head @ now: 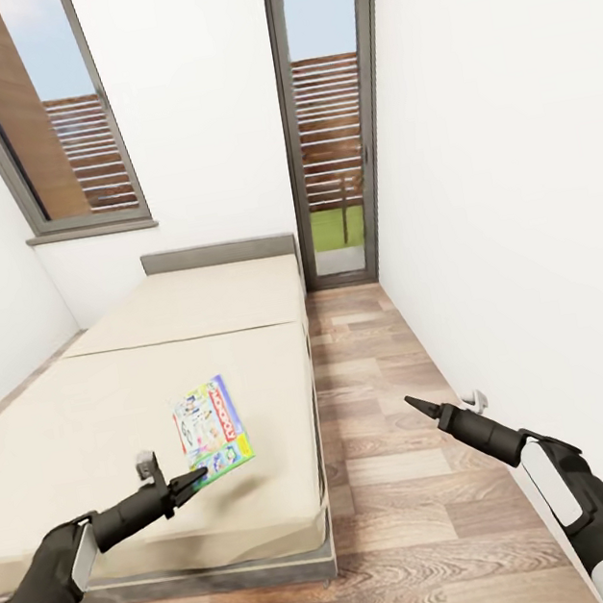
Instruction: Put all the toys in the child's room - the three board games (two on the bed and one on the table), the two jigsaw puzzles on the table, and the tennis ball on the table - inside the toy box on the table in the child's room.
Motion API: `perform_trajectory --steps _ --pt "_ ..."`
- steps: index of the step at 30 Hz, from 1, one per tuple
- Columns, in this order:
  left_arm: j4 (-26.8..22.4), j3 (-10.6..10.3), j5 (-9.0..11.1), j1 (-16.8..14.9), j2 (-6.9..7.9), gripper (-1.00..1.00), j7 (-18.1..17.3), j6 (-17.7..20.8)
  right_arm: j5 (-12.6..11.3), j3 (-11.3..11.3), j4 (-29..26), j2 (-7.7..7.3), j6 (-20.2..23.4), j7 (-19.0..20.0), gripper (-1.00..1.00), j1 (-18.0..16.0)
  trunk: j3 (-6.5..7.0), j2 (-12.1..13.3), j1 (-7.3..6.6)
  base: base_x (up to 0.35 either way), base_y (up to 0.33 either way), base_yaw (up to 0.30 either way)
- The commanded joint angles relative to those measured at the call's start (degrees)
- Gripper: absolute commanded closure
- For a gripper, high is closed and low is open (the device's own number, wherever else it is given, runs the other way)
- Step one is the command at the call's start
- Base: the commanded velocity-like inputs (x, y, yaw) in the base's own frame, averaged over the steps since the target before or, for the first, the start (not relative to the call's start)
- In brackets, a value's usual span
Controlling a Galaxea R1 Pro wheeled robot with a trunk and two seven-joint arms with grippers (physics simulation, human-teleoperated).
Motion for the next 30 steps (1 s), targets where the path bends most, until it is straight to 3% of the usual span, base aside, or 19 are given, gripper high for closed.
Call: perform_trajectory --steps 1,8,11,14,20,30 --pt "-0.84 -0.27 0.00 0.05 0.20 1.00 -0.44 1.33 -0.34 -0.05 0.00 0.02 0.42 0.05 -1.00 -0.03 0.12 0.38 -0.23 0.000 0.000 0.000" --pt "-2.20 -1.16 -0.13 0.10 2.90 1.00 -7.94 3.23 -0.33 0.05 0.00 0.03 0.39 0.05 -1.00 -0.03 1.38 3.19 -1.77 0.000 0.000 0.000" --pt "-2.47 -2.67 -0.36 -0.55 3.96 1.00 -10.06 4.47 -0.27 0.10 0.00 0.04 0.42 0.05 -1.00 -0.03 1.92 4.39 -2.42 0.000 0.000 0.000" --pt "-4.40 -5.21 -0.57 -1.43 4.49 1.00 -10.51 7.45 -0.13 0.16 -0.05 0.04 0.46 0.05 -1.00 -0.03 2.46 5.59 -3.08 0.000 0.000 0.000" --pt "-6.16 -8.97 -0.68 -1.77 4.65 1.00 -10.71 8.71 -0.23 0.21 -0.08 0.04 0.41 0.05 -1.00 -0.03 3.54 8.00 -4.40 0.000 0.000 0.000" --pt "-6.41 -9.66 -0.23 -1.98 6.50 1.00 -11.28 9.40 -0.36 0.29 0.45 0.20 -2.57 0.05 -1.00 -0.03 5.33 12.01 -6.60 0.000 0.000 0.000"
